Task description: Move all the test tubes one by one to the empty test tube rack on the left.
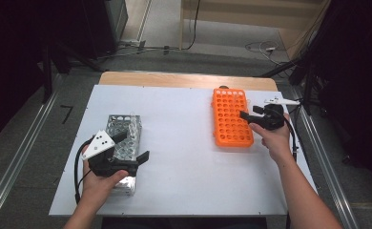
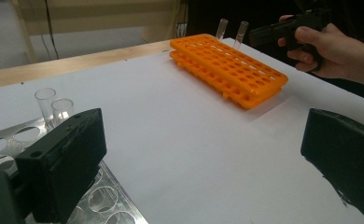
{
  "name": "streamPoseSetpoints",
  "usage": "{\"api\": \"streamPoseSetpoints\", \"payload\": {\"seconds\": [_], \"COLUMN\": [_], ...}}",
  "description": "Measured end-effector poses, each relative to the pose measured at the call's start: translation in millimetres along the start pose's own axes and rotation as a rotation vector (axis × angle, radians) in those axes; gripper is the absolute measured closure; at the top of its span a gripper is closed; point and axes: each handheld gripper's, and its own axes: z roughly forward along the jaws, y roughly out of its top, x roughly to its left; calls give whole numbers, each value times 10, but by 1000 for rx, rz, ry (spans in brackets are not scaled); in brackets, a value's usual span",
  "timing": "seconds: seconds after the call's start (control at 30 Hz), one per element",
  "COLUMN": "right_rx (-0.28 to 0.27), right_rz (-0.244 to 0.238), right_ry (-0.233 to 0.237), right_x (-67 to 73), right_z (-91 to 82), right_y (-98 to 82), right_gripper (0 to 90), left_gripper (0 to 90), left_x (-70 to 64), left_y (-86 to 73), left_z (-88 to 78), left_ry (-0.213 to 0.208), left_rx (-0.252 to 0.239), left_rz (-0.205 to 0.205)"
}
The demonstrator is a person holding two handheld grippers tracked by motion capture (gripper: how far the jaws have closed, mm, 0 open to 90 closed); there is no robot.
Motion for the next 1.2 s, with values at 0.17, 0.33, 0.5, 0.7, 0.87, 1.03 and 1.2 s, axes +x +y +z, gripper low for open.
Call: {"api": "streamPoseSetpoints", "payload": {"seconds": [0.17,0.33,0.5,0.7,0.87,1.03,1.2], "right_rx": [11,18,27,42,33,-27,-69], "right_rz": [11,21,8,-12,-15,-12,-15], "right_ry": [-31,-41,-51,-97,-117,-106,-89], "right_x": [-62,-123,-129,-98,-94,-94,-63], "right_z": [116,220,304,359,332,193,16], "right_y": [17,30,19,15,37,105,181], "right_gripper": [439,528,633,723,740,740,740], "left_gripper": [0,0,0,0,0,21,21], "left_x": [6,9,22,9,1,-7,-6], "left_y": [-7,-10,-18,-15,-11,-8,-9], "left_z": [9,17,29,32,37,37,50], "left_ry": [-4,0,-2,-2,-5,-23,-27], "left_rx": [3,8,9,10,12,12,14], "left_rz": [-3,-6,-14,-12,-9,-3,-2]}}
